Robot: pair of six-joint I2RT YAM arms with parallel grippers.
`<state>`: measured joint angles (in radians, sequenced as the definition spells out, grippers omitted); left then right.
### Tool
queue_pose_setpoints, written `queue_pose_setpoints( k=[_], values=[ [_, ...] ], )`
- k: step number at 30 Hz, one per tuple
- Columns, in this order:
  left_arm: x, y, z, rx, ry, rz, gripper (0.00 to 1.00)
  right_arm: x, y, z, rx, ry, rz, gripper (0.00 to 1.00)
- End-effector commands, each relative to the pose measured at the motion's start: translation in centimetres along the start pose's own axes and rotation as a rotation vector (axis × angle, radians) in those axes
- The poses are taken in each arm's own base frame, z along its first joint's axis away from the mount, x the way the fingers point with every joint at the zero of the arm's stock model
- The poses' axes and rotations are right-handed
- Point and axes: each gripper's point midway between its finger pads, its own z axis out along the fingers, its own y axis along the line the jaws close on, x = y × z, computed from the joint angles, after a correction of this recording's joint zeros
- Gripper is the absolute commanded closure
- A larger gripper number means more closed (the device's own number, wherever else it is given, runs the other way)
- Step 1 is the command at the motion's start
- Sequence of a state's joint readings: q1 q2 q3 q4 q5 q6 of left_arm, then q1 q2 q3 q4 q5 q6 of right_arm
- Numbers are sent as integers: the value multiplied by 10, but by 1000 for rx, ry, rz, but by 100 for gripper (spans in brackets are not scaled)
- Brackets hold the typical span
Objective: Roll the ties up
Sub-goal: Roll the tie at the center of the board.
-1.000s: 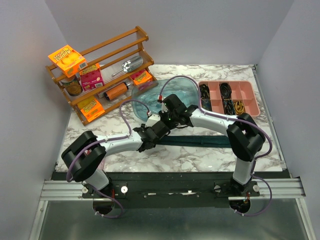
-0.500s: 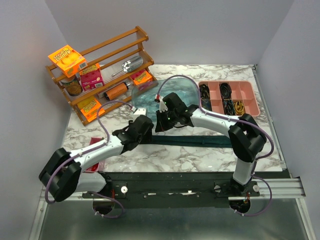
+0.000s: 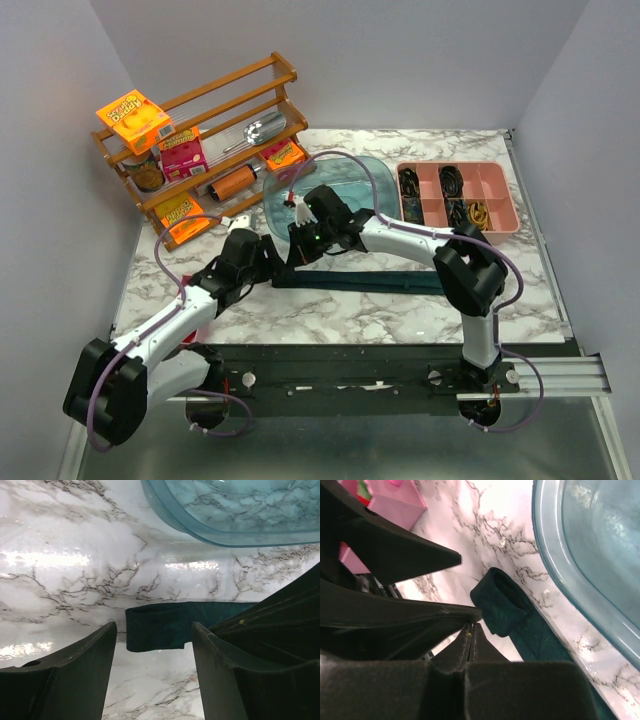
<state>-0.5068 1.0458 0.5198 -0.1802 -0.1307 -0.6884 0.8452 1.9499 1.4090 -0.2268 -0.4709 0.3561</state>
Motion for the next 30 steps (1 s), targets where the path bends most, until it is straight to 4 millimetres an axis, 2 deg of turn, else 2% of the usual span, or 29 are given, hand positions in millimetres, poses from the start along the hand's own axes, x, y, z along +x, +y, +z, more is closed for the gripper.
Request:
queue_pose_setpoints(
  k=[1, 10, 14, 16, 22, 30],
  values=[
    [-3, -1, -2, 75, 3, -72, 27, 7, -4, 19, -17, 39, -7, 100],
    [4, 11, 2, 148, 27, -155, 25, 23, -23, 28, 38, 79, 6, 99],
    [10, 9, 6, 191, 33, -170, 25, 32, -36, 33, 84, 101, 17, 100],
    [20, 12, 9, 191, 55, -175, 25, 35, -40, 35, 95, 111, 17, 100],
    [25, 10, 15, 215, 60, -195, 27, 48, -54, 39, 148, 142, 34, 100],
    [32, 8, 20, 247, 74, -214, 37, 59, -62, 37, 188, 169, 56, 100]
  ],
)
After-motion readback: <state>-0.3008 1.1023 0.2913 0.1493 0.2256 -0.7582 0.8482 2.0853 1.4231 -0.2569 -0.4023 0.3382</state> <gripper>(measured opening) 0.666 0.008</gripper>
